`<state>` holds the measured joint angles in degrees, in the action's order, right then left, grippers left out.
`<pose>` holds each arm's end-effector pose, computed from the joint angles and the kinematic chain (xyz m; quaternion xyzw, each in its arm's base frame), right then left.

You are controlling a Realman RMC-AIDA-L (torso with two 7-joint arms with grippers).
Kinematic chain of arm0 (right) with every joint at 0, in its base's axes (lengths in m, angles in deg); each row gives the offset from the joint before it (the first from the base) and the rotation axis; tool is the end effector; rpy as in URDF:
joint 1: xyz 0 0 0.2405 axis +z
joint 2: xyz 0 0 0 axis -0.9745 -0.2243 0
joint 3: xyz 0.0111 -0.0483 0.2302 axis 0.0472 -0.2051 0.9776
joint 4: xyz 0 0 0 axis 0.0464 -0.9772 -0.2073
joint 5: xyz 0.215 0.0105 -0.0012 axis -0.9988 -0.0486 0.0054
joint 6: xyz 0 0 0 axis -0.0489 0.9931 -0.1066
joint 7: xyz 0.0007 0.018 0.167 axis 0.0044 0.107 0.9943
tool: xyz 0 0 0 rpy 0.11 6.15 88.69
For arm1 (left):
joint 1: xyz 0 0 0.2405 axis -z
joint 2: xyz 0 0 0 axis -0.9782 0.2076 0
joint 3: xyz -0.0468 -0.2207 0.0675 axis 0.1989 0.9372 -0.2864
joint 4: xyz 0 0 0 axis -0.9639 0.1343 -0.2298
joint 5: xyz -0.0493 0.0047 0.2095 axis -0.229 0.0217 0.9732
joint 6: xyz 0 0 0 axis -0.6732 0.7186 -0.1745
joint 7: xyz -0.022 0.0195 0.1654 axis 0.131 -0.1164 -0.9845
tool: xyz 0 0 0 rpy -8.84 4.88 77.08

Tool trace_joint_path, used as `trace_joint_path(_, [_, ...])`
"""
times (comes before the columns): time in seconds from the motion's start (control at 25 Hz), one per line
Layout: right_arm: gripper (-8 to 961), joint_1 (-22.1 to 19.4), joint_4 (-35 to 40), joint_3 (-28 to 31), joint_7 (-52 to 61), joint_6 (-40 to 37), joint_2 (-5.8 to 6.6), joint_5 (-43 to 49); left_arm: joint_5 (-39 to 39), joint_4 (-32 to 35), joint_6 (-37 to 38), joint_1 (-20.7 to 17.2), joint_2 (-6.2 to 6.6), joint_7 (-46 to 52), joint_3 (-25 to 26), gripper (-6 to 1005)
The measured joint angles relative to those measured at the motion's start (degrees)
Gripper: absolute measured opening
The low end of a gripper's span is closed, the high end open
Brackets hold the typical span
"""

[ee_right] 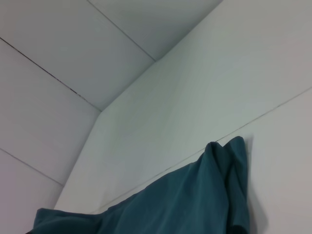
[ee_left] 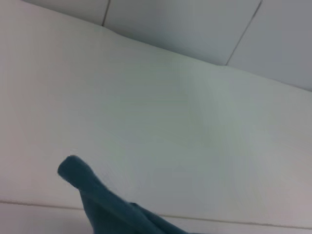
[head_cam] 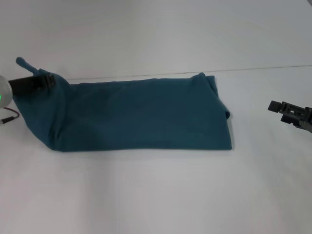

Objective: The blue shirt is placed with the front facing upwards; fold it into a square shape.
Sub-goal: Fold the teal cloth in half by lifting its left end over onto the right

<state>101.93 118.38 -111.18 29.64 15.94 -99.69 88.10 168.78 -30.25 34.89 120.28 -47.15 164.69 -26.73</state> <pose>0.3317 0.3531 0.0595 -0.6949 0.5873 0.3368 0.2423 -0.2506 0.4677 0.0320 -0.7408 -0.5055 -0.1903 0.3994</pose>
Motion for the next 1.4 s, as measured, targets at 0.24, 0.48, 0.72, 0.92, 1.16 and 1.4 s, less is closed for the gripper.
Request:
trace_joint_path(0.24, [948, -0.1, 0.0, 0.0, 0.0, 0.0, 0.06, -0.2, 0.0, 2.1, 6.4, -0.2, 1.41, 0.0, -0.1, 25])
trace_joint_path(0.48, [950, 0.0, -0.3, 0.0, -0.1, 0.0, 0.12, -0.2, 0.1, 2.4, 8.3, -0.5, 1.08, -1.9, -4.2, 28])
trace_joint_path(0.72, [949, 0.0, -0.4, 0.0, 0.0, 0.1, 0.14, -0.1, 0.1, 2.2, 6.3, -0.7, 0.60, -1.6, -7.6, 30])
trace_joint_path(0.92, [949, -0.4, -0.4, 0.0, 0.0, 0.1, 0.14, -0.1, 0.1, 2.8, 5.2, -1.2, 0.74, 1.8, -7.4, 33])
trace_joint_path(1.16, [950, -0.6, -0.5, 0.0, 0.0, 0.0, 0.25, -0.1, 0.0, 5.6, 6.2, -1.4, 0.88, 5.8, -7.6, 35])
trace_joint_path(1.4, [949, -0.7, -0.5, 0.0, -0.3, 0.0, 0.31, 0.0, 0.1, 9.6, 9.8, -1.1, 0.48, 9.3, -8.0, 38])
